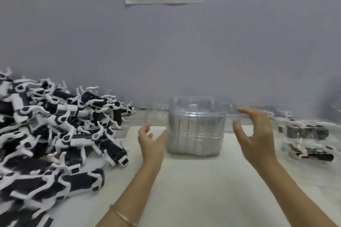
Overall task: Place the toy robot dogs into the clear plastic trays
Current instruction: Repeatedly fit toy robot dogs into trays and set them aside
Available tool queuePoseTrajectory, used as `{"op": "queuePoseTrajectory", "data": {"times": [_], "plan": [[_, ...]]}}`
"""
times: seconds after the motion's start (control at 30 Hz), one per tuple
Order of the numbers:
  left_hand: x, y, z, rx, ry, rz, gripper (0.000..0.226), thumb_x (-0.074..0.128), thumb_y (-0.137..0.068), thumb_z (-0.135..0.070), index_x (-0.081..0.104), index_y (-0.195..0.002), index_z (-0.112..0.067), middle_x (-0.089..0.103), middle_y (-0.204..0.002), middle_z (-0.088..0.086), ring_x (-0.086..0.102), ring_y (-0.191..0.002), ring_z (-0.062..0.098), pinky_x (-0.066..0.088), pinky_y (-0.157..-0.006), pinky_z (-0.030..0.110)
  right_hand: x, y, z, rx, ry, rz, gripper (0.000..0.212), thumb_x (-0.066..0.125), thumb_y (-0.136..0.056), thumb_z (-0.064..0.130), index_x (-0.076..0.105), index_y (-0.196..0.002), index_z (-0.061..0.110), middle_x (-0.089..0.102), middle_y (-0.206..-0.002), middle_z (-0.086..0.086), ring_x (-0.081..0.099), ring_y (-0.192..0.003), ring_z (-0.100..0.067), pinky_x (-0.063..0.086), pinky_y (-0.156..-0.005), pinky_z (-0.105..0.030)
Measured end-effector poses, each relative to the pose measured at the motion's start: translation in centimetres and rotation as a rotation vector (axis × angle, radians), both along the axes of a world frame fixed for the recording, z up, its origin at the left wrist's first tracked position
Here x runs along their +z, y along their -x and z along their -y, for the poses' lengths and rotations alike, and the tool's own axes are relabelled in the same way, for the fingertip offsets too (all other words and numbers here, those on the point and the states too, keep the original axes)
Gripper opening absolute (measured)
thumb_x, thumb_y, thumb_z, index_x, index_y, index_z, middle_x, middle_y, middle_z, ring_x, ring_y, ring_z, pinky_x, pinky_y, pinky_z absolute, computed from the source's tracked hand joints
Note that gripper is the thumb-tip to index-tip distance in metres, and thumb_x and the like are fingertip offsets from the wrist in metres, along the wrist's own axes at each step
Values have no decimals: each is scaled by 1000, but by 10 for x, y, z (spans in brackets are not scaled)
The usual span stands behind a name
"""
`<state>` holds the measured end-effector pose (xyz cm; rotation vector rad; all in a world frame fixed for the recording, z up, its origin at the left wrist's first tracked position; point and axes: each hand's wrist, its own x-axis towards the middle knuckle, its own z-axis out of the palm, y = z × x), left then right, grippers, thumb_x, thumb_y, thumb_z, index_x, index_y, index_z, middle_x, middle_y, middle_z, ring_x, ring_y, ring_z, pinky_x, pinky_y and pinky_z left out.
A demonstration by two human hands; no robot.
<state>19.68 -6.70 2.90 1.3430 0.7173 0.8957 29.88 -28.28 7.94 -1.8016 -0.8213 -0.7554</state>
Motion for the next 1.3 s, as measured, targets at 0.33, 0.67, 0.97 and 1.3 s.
{"op": "queuePoseTrajectory", "data": {"times": [0.33, 0.67, 0.97, 1.3], "plan": [[-21, -61, -11, -406, -156, -70, 109, 97, -45, -21, 29, -125, -50, 55, -128, -12, 58, -115, 6, 52, -83, 18, 15, -49, -101, -187, 1018, 277, 61, 49, -72, 82, 44, -88, 24, 58, -86, 11, 55, -72, -15, 32, -55, -29], [-41, -63, -7, -350, -147, -63, 138, 89, -39, -64, 15, -153, -39, 53, -134, -20, 46, -131, 9, 41, -110, 34, 12, -74, -98, 88, 604, 608, 64, 52, -73, 75, 53, -54, 13, 53, -45, 5, 51, -37, -20, 33, -36, -20], [-35, -58, -6, -366, -161, -109, 137, 87, -44, -63, 10, -154, -35, 40, -150, -8, 23, -147, 23, 18, -121, 48, 141, -20, -81, 175, -309, 261, 31, 77, -73, 56, 59, -71, 31, 64, -66, 15, 60, -57, -20, 47, -57, -35], [-3, 31, -77, -232, -646, -364, 54, 77, -81, -23, 51, -123, -43, 39, -152, -7, 37, -138, 14, 29, -106, 24, 34, 90, -10, 124, 428, 641, 52, 60, -81, 64, 72, -69, 15, 62, -57, 6, 60, -46, -17, 46, -40, -27]]}}
